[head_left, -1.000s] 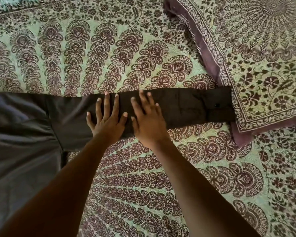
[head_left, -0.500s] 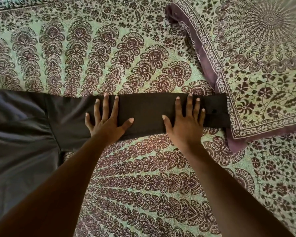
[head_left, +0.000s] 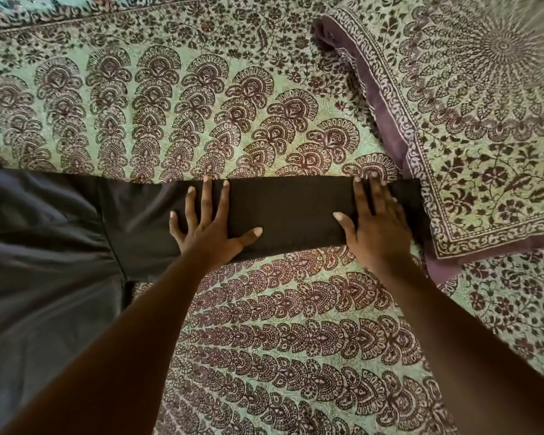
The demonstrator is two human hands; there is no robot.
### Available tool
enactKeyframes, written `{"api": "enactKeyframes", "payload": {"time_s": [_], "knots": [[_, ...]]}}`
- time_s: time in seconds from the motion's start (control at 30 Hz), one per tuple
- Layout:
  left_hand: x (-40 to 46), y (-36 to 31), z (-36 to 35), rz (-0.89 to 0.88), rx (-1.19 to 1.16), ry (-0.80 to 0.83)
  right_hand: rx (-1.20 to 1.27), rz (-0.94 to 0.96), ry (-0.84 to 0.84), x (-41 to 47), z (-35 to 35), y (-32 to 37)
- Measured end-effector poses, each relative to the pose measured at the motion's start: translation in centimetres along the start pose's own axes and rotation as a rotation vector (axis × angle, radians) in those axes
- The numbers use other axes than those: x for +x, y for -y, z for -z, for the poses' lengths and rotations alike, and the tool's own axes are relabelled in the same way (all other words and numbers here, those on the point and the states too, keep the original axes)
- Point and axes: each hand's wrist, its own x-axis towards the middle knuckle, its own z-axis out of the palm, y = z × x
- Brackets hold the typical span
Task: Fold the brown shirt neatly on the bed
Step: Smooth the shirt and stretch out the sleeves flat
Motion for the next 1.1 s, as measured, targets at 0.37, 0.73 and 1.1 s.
{"api": "enactKeyframes", "payload": {"time_s": [0.37,0.73,1.1], "knots": [[-0.2,1.3,3.3,-0.022,-0.31,0.035,0.222,0.288,0.06,1.1,-0.9,17.9],[-4.4,18.0,3.8,0.225,-0.116,-0.447,0.174,0.168,-0.185,-1.3,-1.5,23.2],[-3.9,21.4,2.4,0.336,-0.015,-0.288,0.157,0.357,-0.088,-3.1,-4.5,33.7]]}}
